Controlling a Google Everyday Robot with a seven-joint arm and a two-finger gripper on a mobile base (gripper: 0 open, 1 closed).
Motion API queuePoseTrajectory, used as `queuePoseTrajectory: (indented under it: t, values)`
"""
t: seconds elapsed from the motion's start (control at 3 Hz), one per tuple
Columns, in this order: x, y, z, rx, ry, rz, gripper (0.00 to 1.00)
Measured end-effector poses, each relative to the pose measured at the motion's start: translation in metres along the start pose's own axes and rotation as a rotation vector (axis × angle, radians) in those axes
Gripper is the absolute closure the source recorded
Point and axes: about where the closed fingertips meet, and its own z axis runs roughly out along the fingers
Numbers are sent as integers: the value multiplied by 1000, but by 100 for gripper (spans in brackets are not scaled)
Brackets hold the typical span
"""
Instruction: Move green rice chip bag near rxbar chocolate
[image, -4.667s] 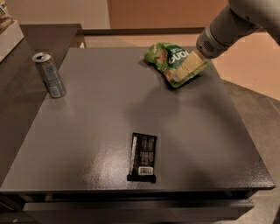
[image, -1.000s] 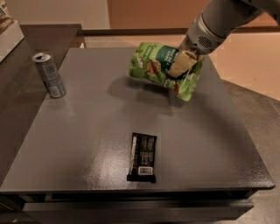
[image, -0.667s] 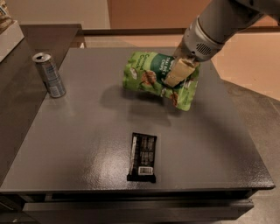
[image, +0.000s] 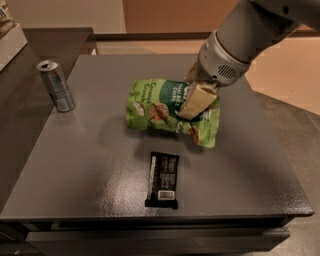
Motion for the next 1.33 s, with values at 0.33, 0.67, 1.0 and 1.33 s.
queuePoseTrajectory:
  t: [0.33, 0.67, 1.0, 1.33]
  values:
    - [0, 23, 5, -48, 9, -13, 83]
    - [4, 40, 13, -95, 20, -1, 59]
    - [7, 51, 19, -119, 24, 9, 36]
    - [5, 51, 19, -117, 24, 6, 13]
